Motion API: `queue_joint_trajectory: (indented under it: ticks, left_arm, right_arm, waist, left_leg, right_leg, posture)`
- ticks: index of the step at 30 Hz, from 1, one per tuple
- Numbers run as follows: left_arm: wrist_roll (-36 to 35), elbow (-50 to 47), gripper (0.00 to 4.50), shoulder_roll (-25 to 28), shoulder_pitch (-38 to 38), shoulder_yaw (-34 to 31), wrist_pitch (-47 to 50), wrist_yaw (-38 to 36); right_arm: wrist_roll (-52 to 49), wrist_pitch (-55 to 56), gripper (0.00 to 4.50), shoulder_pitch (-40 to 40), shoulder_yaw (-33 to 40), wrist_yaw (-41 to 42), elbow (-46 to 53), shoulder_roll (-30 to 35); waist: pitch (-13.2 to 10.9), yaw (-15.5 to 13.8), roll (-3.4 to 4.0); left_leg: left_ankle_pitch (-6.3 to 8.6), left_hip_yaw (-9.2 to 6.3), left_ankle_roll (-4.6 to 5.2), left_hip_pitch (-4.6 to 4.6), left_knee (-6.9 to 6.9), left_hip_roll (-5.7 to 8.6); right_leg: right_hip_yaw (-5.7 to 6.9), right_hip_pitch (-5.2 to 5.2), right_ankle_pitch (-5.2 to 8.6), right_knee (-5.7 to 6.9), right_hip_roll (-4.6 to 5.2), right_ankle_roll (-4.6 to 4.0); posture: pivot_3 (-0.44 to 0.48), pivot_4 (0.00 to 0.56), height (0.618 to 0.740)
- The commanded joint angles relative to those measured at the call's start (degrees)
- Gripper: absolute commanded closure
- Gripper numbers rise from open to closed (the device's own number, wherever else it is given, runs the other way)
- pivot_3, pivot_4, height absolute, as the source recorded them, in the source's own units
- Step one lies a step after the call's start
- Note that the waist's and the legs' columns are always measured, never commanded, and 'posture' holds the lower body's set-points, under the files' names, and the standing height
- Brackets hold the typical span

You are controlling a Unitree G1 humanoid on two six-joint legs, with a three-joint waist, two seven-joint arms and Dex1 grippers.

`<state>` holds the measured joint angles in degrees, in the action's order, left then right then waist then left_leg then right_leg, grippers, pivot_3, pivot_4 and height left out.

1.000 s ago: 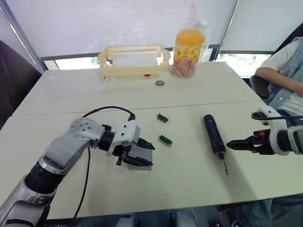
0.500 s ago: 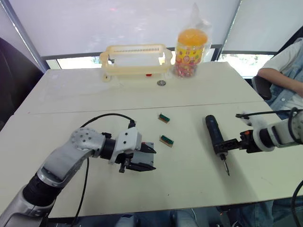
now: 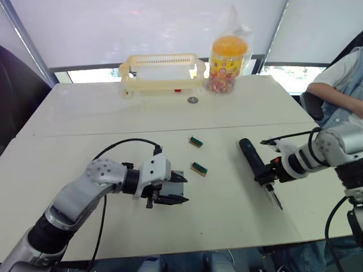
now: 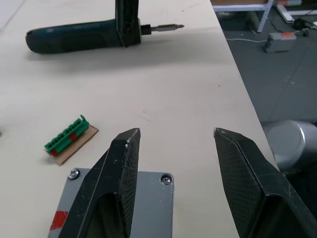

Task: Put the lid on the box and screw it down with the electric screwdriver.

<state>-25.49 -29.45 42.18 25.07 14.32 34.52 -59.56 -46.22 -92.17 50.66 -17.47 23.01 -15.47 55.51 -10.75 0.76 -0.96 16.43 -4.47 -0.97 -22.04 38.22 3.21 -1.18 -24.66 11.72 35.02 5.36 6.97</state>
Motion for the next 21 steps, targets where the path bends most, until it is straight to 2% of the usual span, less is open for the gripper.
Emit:
queue_joint_trajectory:
  ticks: [1,4,7,11,13,17,21]
  left_arm:
    - [-0.21,-1.43,2.09,0.46,-0.13,-1.5,-0.31,0.3]
    - [-1.58,-0.15,2.09,1.65,0.14,-4.29,0.77,0.24]
    - [-3.98,3.73,2.09,3.16,0.28,-9.38,1.62,-0.44]
    - [-7.96,7.85,2.09,3.45,2.19,-14.77,5.28,0.52]
    - [-8.13,8.85,2.09,3.4,2.4,-15.06,5.73,0.55]
    - [-7.61,8.15,2.09,4.19,1.23,-13.45,6.53,0.19]
    - [-6.59,5.73,2.09,4.4,-0.26,-11.18,6.72,0.53]
  right_arm:
    - [2.83,-0.33,2.72,-0.16,-0.58,1.24,-1.7,-1.17]
    - [3.73,1.35,2.72,1.48,5.45,3.31,-2.83,-1.79]
    - [4.67,9.08,2.72,2.44,13.47,4.27,-1.05,-3.21]
    - [1.69,24.86,2.72,-1.73,28.83,4.02,12.55,-9.6]
    - [1.84,33.76,2.72,-5.98,32.79,2.76,21.98,-15.62]
    - [3.7,49.28,2.72,-14.74,32.43,-1.0,38.27,-30.57]
    - [4.96,55.31,2.72,-23.54,23.84,-0.73,47.42,-39.87]
  waist:
    - [0.04,0.0,-0.06]
    - [0.03,0.02,-0.07]
    - [-0.12,0.37,0.18]
    - [-0.22,0.31,0.39]
    - [-0.21,0.29,0.4]
    - [-0.18,0.1,0.36]
    - [-0.19,-0.04,0.38]
  left_leg:
    - [0.0,-0.01,0.0,0.06,0.0,0.0]
    - [0.01,-0.01,0.01,0.21,-0.01,0.0]
    - [0.01,0.0,0.01,0.21,-0.03,-0.01]
    - [0.0,0.05,0.0,-0.27,-0.04,0.0]
    - [-0.01,0.01,-0.02,-0.43,-0.04,-0.07]
    - [-0.01,-0.21,-0.03,-0.43,-0.17,-0.12]
    - [-0.09,-0.19,-0.17,-0.43,-0.11,-0.06]
  right_leg:
    - [0.01,0.08,0.0,-0.03,0.0,0.0]
    - [0.0,0.2,0.01,-0.05,0.0,0.0]
    - [-0.04,0.13,0.0,-0.01,-0.03,0.0]
    - [-0.08,-0.5,-0.01,0.25,-0.07,0.02]
    - [-0.09,-0.71,-0.01,0.29,-0.18,0.02]
    - [-0.1,-0.71,-0.01,0.23,-0.22,0.02]
    - [-0.19,-0.71,-0.02,0.28,-0.02,0.02]
  posture:
    - [0.0,0.15,0.74]
    - [0.0,0.15,0.74]
    - [0.0,0.15,0.74]
    - [0.0,0.15,0.74]
    - [0.0,0.15,0.74]
    - [0.0,0.15,0.74]
    - [0.0,0.15,0.74]
